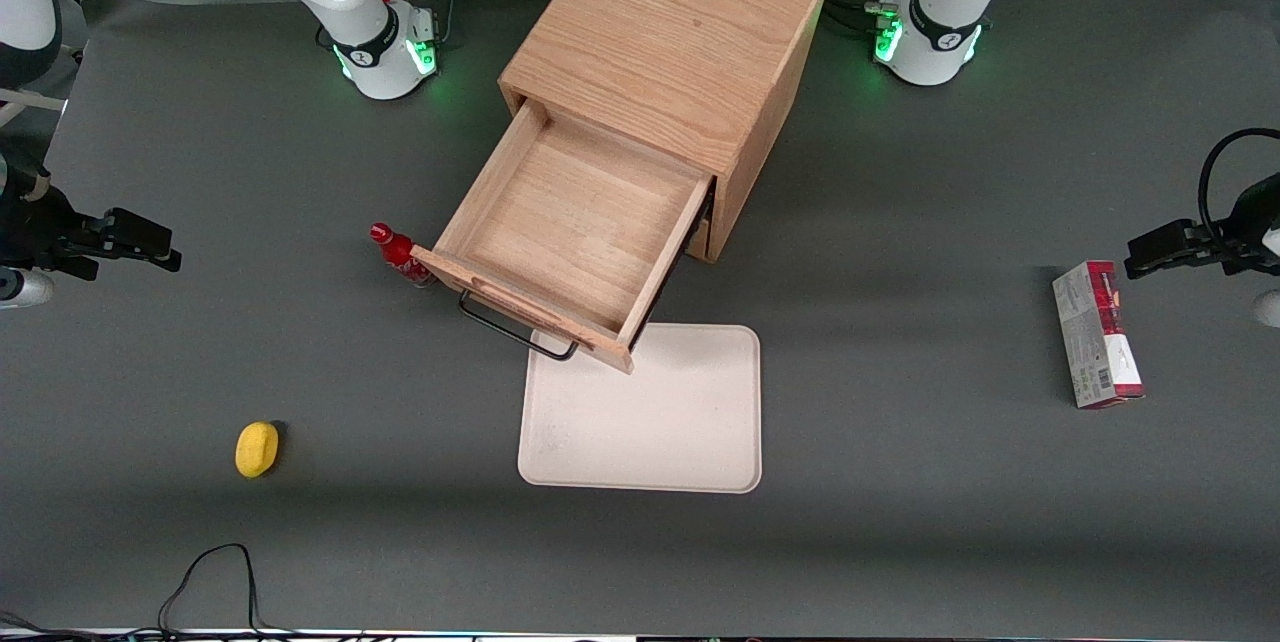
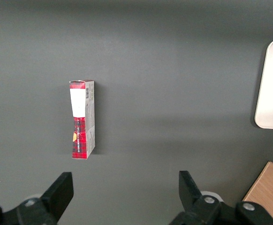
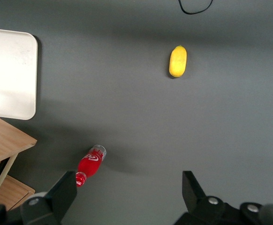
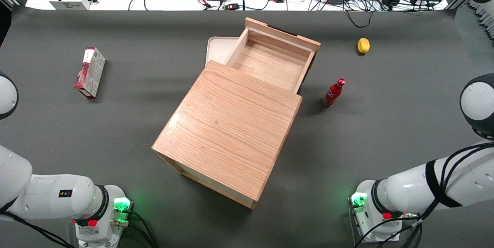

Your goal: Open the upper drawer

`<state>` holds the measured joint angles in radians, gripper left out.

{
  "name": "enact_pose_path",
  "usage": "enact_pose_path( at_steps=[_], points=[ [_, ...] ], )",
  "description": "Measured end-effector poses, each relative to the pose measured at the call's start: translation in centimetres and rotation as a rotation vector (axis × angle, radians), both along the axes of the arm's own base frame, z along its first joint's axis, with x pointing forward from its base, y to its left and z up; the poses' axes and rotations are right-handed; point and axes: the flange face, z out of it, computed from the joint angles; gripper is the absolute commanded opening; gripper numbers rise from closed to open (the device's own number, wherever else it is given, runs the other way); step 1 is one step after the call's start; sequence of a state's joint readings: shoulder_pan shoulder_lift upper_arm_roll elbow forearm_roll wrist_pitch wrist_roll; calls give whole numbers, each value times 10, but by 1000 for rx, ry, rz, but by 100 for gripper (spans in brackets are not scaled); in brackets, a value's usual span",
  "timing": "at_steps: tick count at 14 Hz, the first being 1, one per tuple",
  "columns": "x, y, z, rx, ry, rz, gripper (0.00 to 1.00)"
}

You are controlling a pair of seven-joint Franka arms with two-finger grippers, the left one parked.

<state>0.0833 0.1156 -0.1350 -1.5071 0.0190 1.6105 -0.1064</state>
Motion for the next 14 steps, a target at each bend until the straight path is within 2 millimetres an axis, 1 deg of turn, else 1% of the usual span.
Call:
enact_pose_path(
  at_steps=[3,5,10,14],
  points=[
    [-1,-14,0,-1,1,-26,100],
    [-1,-19,0,-1,1,-34,100],
    [-1,-17,0,-1,1,-33,100],
    [-1,-16,0,-1,1,-86,100]
  ],
)
